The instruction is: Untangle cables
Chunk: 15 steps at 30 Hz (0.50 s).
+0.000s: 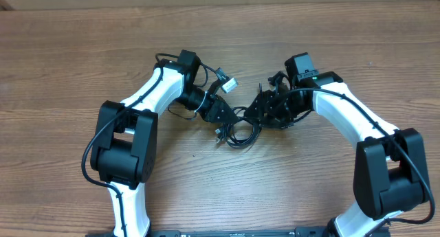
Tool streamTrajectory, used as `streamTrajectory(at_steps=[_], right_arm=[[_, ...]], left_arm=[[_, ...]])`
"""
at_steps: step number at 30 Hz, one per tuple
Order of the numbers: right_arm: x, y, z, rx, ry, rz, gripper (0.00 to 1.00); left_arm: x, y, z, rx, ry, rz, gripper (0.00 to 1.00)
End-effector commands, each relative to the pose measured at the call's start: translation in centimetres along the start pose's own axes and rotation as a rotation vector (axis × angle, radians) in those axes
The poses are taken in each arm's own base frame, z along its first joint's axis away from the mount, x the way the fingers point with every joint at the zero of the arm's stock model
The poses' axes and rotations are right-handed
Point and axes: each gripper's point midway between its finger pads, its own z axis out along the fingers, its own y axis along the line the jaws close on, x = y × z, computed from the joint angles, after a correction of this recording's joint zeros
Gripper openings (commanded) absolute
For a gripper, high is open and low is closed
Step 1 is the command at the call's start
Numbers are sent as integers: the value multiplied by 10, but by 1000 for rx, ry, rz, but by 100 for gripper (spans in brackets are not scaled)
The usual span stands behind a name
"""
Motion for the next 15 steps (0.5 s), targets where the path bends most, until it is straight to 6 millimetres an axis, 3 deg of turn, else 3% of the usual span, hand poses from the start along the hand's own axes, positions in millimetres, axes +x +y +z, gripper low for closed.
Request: streamTrajectory(at_steps=[1, 4, 15], right_arm=[[-9, -15, -1, 76, -53, 62, 46], [-16, -15, -1, 81, -87, 127, 42], [-18, -11, 11, 157, -144, 155, 50]], left_arm=[[-12, -10, 0, 72, -50, 33, 4], [-11, -12, 2, 75, -45, 31, 4], [-14, -23, 5, 140, -74, 31, 4]])
